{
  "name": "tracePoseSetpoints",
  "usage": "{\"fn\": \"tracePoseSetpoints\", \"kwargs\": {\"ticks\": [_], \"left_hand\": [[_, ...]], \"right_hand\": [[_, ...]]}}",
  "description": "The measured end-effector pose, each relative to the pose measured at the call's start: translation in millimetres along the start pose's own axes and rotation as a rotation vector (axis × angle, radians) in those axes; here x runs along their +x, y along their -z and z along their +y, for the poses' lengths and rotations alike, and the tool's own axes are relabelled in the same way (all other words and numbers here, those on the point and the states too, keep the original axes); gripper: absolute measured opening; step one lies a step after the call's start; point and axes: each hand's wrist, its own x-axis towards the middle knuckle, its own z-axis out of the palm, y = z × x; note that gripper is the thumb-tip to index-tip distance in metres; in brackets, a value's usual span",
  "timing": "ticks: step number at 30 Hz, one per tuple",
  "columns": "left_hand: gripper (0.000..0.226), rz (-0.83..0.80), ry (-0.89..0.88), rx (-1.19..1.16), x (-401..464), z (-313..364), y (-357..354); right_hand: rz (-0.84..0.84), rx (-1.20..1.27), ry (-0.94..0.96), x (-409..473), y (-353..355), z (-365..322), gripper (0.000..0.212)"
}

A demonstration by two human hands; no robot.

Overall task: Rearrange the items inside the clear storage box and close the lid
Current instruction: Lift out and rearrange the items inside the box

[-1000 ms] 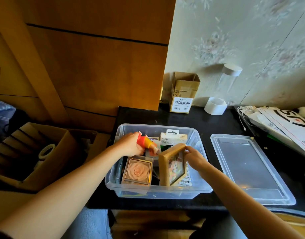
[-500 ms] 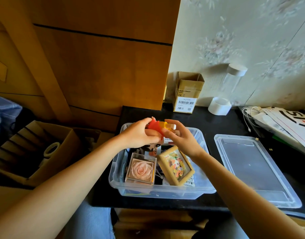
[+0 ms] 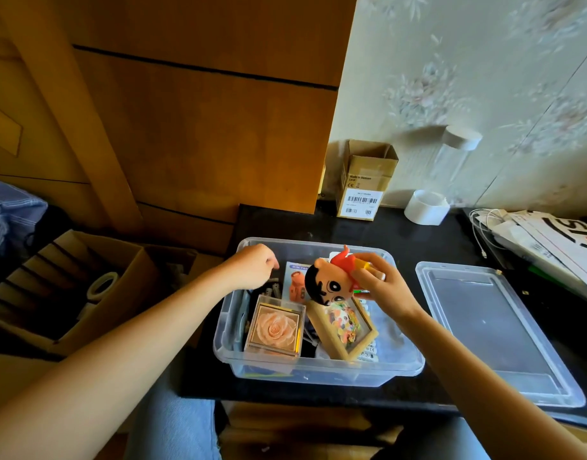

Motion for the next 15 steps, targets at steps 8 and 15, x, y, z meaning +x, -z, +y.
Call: {"fn": "tracePoseSetpoints", "kwargs": {"ticks": [8,15], "left_hand": [[0.023,-0.071,0.083,0.314,22,5,-28],[0.005,-0.139,0.056,0.397,33,2,-33]], "right_hand": [[0.022,0.168,0.025,-4,-8,4,0.014],[0.033,0.212,0.004,2,-13,10,0.021]]}}
